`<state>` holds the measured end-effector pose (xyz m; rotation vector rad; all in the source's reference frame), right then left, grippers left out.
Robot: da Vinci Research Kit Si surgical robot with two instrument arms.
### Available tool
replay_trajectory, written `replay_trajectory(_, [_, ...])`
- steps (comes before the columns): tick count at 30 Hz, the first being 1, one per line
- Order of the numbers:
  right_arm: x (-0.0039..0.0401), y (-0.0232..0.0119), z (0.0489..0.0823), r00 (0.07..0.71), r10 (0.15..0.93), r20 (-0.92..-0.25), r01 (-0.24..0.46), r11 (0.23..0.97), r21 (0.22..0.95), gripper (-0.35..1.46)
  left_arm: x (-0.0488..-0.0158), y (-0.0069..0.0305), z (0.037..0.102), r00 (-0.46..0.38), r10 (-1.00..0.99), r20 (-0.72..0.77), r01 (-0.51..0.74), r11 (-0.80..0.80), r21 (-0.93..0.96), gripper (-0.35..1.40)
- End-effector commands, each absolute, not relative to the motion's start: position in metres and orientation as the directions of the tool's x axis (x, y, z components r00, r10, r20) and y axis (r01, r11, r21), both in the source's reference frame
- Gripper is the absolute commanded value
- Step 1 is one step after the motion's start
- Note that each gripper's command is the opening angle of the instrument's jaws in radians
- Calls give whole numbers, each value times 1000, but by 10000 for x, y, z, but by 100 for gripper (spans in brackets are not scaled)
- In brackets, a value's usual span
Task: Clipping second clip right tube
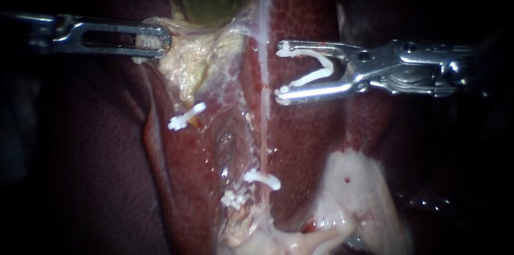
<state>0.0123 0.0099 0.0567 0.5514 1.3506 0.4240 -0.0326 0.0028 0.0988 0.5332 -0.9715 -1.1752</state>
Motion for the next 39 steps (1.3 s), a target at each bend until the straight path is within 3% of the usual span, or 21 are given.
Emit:
replay_trajectory(1, [125,95,569,173,595,-785,24,794,608,58,-326,28,988,69,-934,350,519,333,787,-35])
replay_trajectory(11, [126,56,633,290,634,-717,16,746,666,58,-324,28,988,70,-934,350,519,333,787,-35])
replay_trajectory(24, [131,10,667,372,655,-657,14,704,710,57,-321,28,989,70,-934,350,519,334,787,-35])
replay_trajectory(39, [140,-21,701,419,665,-618,14,676,737,56,-321,27,989,70,-934,350,519,334,787,-35])
